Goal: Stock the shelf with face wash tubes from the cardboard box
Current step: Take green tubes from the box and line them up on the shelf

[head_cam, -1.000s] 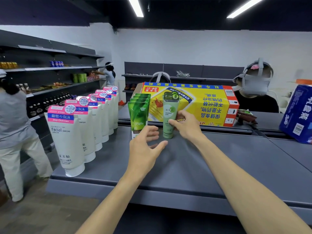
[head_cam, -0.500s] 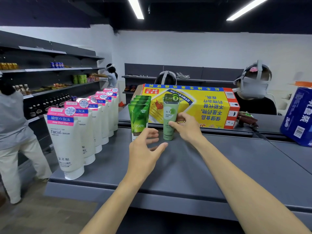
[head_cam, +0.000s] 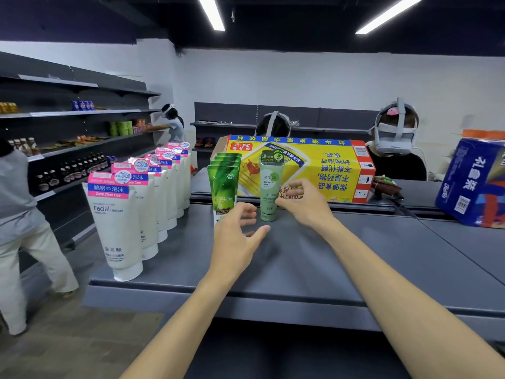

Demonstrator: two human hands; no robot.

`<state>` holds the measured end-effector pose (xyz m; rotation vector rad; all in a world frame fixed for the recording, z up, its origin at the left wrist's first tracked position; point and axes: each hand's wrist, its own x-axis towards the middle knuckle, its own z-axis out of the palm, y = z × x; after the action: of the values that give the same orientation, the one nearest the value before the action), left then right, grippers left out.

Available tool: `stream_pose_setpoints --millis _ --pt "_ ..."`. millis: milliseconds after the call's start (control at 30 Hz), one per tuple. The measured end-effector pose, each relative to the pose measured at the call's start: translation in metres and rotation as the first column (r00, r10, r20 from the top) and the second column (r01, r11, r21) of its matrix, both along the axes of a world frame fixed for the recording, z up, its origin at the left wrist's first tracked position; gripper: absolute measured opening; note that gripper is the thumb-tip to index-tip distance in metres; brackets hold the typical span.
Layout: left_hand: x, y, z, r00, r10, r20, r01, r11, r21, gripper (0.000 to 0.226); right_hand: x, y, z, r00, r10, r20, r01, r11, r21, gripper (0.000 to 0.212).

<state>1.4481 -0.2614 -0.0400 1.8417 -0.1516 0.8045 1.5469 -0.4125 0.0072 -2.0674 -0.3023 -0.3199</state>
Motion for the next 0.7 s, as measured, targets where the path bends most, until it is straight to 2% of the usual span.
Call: stream_pose_setpoints --millis 167,367,700 --pt "-0.012 0.0 0.004 0.999 -0.036 -0.029 0.038 0.997 0.067 0.034 -0.037 -0.013 0.011 1.0 -0.002 -0.006 0.002 0.999 -0.047 0.037" --pt "-0.058 0.017 -0.004 0.993 -0.114 -0.037 0.119 0.976 0.181 0.038 -0.092 -0.008 0.011 0.999 -0.028 0.016 0.028 1.0 -0.009 0.035" --pt "-0.141 0.052 -0.022 0.988 -0.153 -0.027 0.156 0.967 0.201 0.041 -0.203 0.02 -0.022 0.996 -0.059 0.065 0.062 0.997 -0.045 0.03"
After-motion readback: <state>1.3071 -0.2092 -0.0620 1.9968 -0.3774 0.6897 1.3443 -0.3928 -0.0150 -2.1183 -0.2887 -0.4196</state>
